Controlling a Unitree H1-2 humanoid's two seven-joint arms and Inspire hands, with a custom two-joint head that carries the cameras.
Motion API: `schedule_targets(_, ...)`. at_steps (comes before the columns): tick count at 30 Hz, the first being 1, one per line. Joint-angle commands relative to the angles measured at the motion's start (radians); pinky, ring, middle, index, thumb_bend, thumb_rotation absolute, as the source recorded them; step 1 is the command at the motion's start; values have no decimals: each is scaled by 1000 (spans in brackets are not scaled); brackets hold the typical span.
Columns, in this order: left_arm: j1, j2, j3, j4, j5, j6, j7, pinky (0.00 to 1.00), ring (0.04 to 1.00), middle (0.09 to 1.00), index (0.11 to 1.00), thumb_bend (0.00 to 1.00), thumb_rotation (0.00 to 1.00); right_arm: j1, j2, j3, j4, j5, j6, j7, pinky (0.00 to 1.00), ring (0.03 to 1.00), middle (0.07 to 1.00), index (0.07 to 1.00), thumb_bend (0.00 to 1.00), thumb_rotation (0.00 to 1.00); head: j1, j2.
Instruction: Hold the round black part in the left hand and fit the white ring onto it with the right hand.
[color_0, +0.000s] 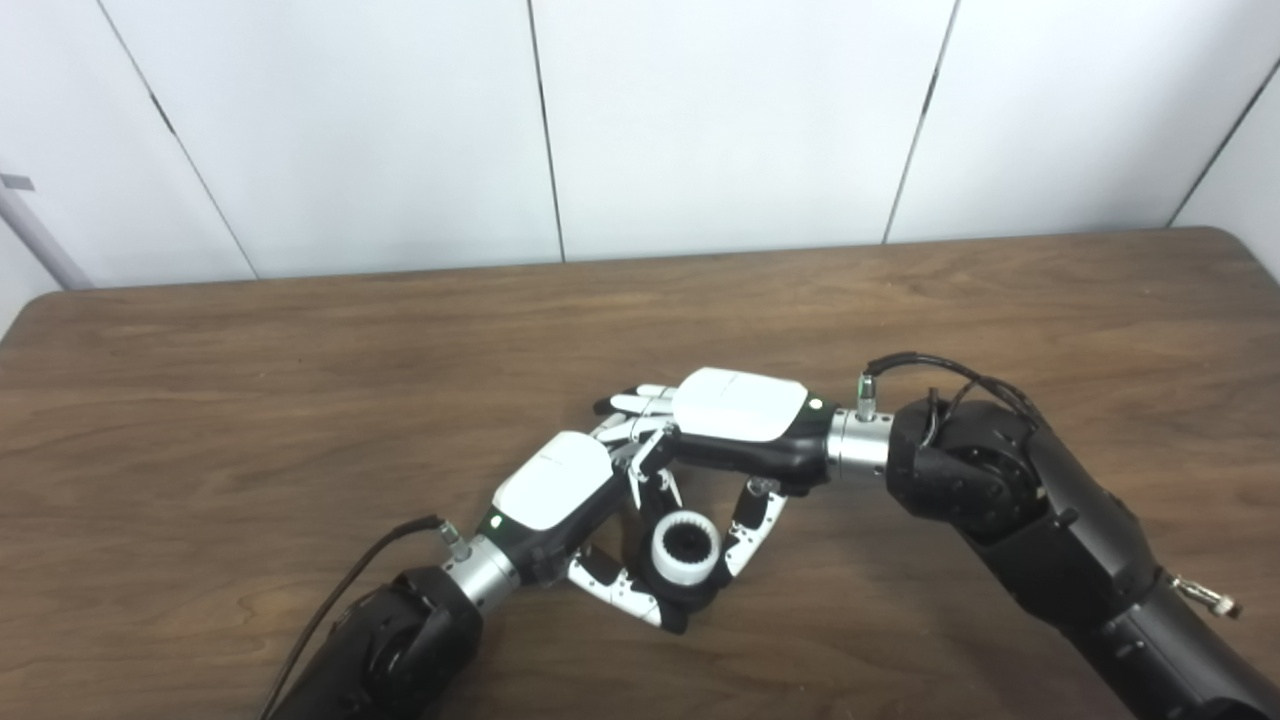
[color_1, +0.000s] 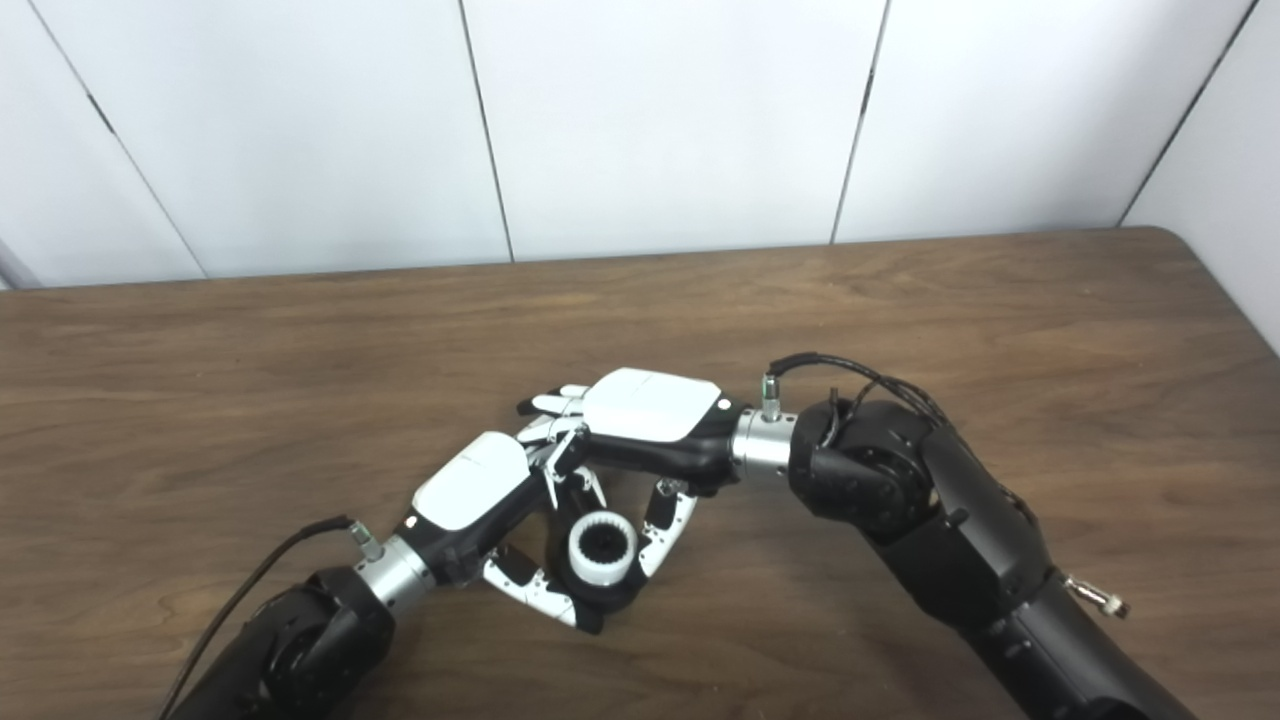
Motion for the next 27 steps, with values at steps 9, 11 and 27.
schedule_targets(9, -22, -10, -14, 31, 56, -5, 41, 1000, 1000, 875, 480, 525, 59, 3, -25, 25, -47, -5, 29, 36, 1000, 1000, 957, 586, 950, 282, 4, -1)
schedule_targets(11, -24, -6, -15, 33, 60, -4, 38, 1000, 1000, 879, 481, 525, 58, 4, -26, 27, -52, 2, 37, 40, 1000, 1000, 967, 603, 988, 276, 6, 0)
schedule_targets(27, -41, 20, -7, 85, 52, -36, 72, 1000, 1000, 866, 481, 525, 57, 14, -29, -1, -62, 21, 19, 7, 1000, 1000, 1000, 764, 1000, 198, -8, -23)
